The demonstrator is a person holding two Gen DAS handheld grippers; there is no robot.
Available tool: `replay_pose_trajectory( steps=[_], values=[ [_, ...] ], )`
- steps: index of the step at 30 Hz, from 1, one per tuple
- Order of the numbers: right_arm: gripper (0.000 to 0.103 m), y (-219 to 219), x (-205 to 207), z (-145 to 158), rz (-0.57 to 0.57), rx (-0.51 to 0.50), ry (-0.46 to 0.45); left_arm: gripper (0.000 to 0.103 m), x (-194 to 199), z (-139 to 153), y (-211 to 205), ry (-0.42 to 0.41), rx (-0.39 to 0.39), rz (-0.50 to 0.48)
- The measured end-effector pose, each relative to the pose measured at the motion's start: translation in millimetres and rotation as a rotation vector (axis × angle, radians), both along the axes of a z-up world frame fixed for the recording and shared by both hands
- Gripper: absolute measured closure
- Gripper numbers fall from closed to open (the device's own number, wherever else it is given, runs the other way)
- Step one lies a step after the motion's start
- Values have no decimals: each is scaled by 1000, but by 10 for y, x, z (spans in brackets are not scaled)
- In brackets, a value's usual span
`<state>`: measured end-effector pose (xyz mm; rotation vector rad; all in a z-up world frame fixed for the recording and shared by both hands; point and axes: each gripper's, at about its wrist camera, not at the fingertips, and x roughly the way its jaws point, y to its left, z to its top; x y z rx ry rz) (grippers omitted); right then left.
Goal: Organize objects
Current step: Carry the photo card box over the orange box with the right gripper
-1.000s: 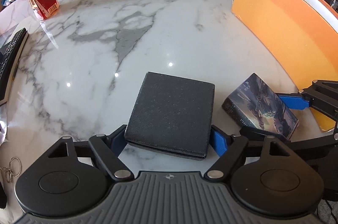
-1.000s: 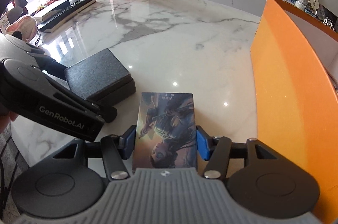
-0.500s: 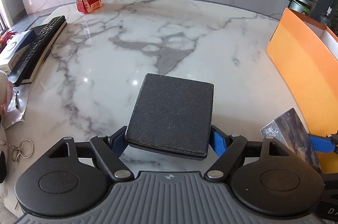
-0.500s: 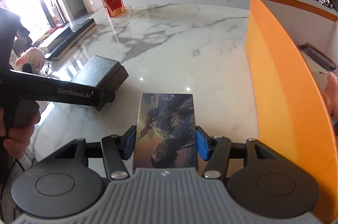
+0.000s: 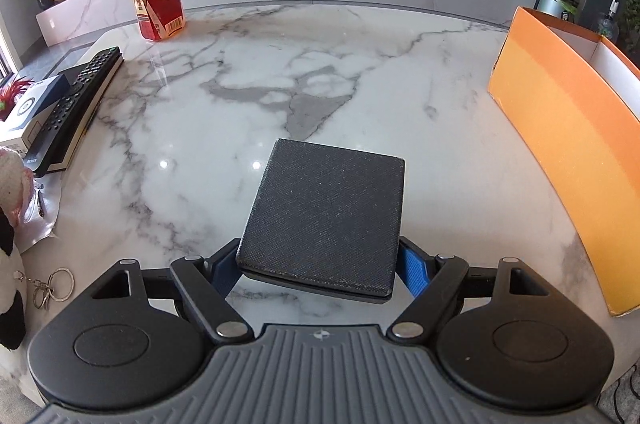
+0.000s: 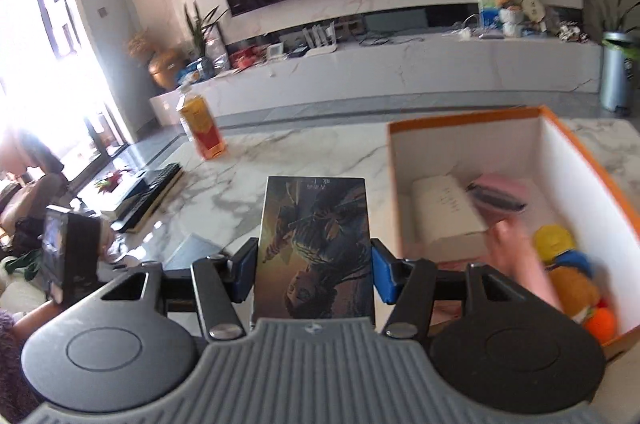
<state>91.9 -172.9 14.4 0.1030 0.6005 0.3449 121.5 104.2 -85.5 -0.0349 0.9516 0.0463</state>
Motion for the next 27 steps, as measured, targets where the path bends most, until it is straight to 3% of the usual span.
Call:
replay_pose_trajectory(
  steps=[3, 9, 27],
  values=[
    [44, -185, 120, -40, -95, -101, -3, 11, -1, -1, -36, 4, 10, -11],
    [44, -233, 389, -434, -54, -166, 135, 11, -11, 41, -105, -9, 28, -20],
    [44, 7, 321, -479, -6, -122, 155, 11, -5, 23, -213, 8, 72, -57]
  ],
)
